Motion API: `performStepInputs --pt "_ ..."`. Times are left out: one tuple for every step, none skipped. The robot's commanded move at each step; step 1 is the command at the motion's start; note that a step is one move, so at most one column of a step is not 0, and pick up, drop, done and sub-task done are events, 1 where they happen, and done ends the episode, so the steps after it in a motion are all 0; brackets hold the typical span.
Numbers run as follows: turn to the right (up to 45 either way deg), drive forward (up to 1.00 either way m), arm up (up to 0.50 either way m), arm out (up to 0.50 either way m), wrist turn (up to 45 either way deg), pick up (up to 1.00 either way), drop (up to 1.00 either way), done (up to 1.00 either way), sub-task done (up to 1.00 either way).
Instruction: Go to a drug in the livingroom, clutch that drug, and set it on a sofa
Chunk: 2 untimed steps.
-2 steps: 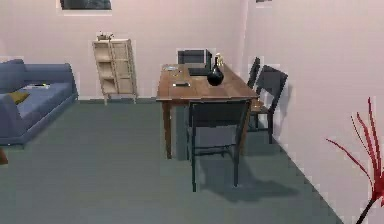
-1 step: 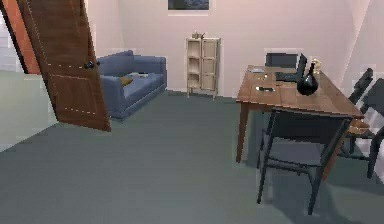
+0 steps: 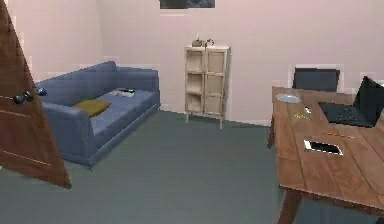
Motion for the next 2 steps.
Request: performStepInputs --pt "0.0 0.70 0.00 0.00 0.0 0.00 0.00 0.00 0.00" --pt "15.0 0.00 0.00 0.00 0.0 0.00 0.00 0.00 0.00"
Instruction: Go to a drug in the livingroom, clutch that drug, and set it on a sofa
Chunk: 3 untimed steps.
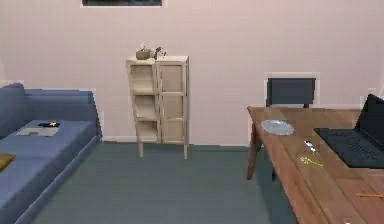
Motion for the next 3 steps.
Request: performStepInputs --pt "0.0 1.00 0.00 0.00 0.0 0.00 0.00 0.00 0.00" --pt "9.0 0.00 0.00 0.00 0.0 0.00 0.00 0.00 0.00" --pt "0.0 0.40 0.00 0.00 0.0 0.00 0.00 0.00 0.00"
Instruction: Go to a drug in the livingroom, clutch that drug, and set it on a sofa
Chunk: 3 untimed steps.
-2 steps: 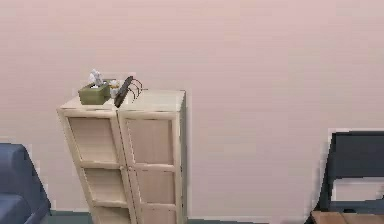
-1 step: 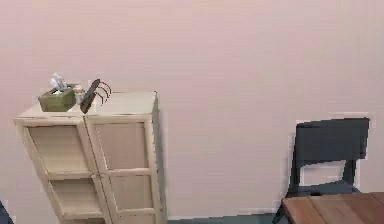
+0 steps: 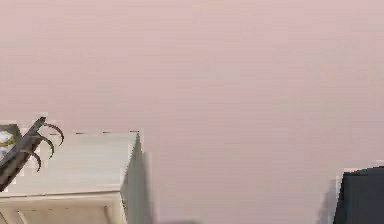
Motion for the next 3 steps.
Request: performStepInputs --pt "-45.0 0.00 0.00 0.00 0.0 0.00 0.00 0.00 0.00" --pt "-45.0 0.00 0.00 0.00 0.0 0.00 0.00 0.00 0.00" --pt "-39.0 0.00 0.00 0.00 0.0 0.00 0.00 0.00 0.00"
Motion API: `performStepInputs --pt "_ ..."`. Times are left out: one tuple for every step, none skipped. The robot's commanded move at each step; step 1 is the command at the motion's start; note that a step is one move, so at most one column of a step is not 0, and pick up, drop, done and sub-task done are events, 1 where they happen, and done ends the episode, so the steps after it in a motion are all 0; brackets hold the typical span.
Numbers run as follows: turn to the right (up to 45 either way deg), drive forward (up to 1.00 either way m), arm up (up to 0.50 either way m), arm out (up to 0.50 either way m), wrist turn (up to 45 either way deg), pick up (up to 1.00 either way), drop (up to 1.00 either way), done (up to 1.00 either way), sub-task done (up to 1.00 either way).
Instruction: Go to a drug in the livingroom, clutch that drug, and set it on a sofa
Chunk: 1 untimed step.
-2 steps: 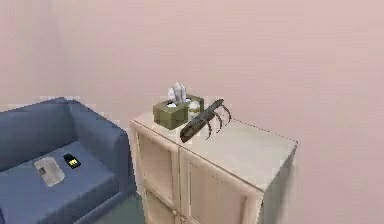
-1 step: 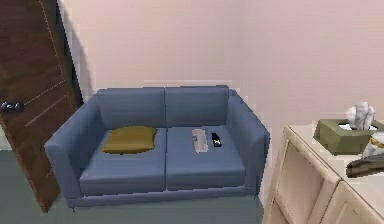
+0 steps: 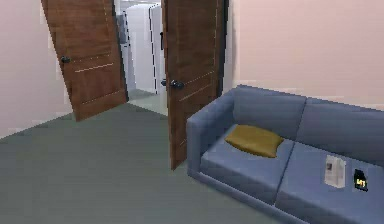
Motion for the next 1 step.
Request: performStepInputs --pt "-6.0 0.00 0.00 0.00 0.0 0.00 0.00 0.00 0.00"
